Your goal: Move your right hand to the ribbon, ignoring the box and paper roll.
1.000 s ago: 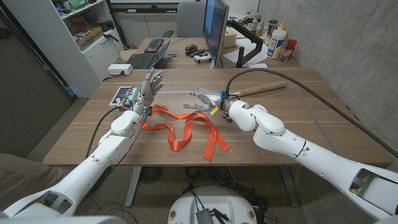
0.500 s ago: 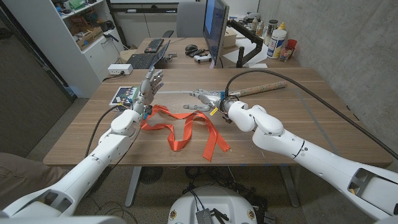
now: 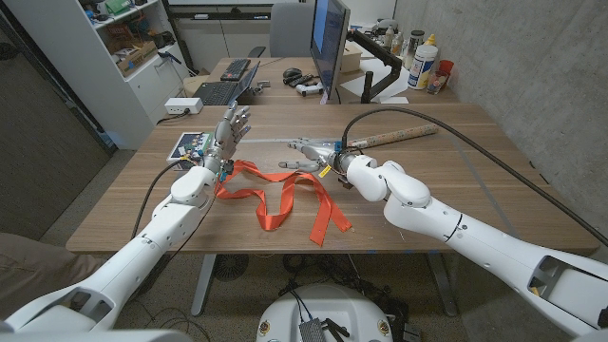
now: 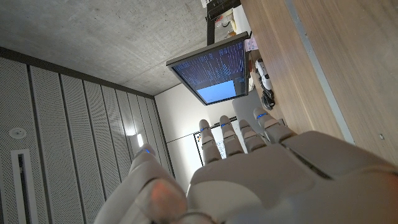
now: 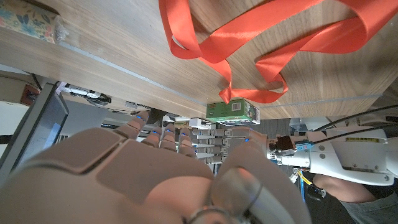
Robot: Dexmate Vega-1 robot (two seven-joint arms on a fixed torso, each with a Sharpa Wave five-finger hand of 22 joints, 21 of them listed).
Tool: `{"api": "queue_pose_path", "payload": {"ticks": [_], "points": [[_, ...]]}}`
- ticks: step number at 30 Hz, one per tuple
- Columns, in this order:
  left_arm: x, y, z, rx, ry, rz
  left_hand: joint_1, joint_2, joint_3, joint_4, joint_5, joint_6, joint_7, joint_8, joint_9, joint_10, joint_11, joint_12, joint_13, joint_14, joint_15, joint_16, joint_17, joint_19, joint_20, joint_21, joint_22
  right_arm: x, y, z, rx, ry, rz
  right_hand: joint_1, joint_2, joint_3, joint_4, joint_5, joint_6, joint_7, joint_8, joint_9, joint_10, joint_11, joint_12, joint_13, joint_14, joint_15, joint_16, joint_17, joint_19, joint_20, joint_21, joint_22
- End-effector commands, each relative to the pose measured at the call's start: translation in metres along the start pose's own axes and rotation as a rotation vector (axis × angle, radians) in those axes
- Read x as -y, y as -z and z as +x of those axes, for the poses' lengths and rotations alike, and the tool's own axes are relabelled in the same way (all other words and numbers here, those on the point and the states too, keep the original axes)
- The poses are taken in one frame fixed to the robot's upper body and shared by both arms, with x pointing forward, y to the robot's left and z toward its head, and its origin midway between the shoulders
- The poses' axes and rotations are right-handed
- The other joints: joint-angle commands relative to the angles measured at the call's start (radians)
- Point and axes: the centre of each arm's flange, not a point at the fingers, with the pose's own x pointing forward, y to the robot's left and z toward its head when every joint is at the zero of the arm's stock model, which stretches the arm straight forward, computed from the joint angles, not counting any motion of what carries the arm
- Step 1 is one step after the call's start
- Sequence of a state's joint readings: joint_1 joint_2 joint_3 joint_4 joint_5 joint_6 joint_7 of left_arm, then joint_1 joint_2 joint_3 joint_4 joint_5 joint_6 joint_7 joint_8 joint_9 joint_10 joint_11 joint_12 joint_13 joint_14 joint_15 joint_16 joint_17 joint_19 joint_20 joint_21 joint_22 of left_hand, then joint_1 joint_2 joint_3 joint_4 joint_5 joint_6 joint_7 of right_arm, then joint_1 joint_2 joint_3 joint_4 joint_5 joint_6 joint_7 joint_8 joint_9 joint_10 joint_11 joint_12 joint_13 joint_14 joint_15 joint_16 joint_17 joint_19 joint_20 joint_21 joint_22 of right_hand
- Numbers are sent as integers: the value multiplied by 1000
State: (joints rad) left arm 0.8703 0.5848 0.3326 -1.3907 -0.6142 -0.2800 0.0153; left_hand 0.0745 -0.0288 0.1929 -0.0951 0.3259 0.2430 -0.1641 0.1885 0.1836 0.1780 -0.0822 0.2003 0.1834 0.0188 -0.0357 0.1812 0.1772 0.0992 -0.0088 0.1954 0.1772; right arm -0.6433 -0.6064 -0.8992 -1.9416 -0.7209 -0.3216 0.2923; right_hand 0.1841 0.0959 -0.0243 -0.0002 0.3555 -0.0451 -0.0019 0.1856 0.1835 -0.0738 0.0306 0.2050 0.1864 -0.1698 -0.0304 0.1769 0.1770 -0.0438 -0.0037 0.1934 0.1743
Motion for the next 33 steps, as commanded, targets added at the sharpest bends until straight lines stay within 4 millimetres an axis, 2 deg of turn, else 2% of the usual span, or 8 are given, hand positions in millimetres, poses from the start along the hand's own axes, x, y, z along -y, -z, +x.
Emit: {"api": "queue_pose_path", "payload": {"ticks": [1,12,33], "points": [[-1,0,1,0,1,-4,-2,7,-4,1,7,7,2,3,5,0,2,3,6,-7,-64,4,1,0,-8,-1,0,3,-9,13,25,6,-11,12,1,-1,-10,6,-11,2,6,5,-7,-1,1,2,-22,8,5,1,-6,7,4,5],[-3,1,-1,2,-2,-6,-2,7,-5,0,8,8,3,5,5,-2,3,3,6,-7,-65,4,1,-1,-8,-1,0,3,-14,19,43,-8,-24,14,1,-1,-11,7,-10,1,7,5,-6,0,3,2,-22,6,5,1,-8,10,3,5],[0,-1,-2,3,5,-3,-3,7,-7,0,9,7,4,5,5,-2,2,3,6,-9,-64,4,1,0,-9,-1,0,-10,-15,24,41,-20,-16,16,3,-1,-13,8,-13,-2,7,5,-10,-5,3,2,-26,5,4,2,-22,11,-1,5]]}}
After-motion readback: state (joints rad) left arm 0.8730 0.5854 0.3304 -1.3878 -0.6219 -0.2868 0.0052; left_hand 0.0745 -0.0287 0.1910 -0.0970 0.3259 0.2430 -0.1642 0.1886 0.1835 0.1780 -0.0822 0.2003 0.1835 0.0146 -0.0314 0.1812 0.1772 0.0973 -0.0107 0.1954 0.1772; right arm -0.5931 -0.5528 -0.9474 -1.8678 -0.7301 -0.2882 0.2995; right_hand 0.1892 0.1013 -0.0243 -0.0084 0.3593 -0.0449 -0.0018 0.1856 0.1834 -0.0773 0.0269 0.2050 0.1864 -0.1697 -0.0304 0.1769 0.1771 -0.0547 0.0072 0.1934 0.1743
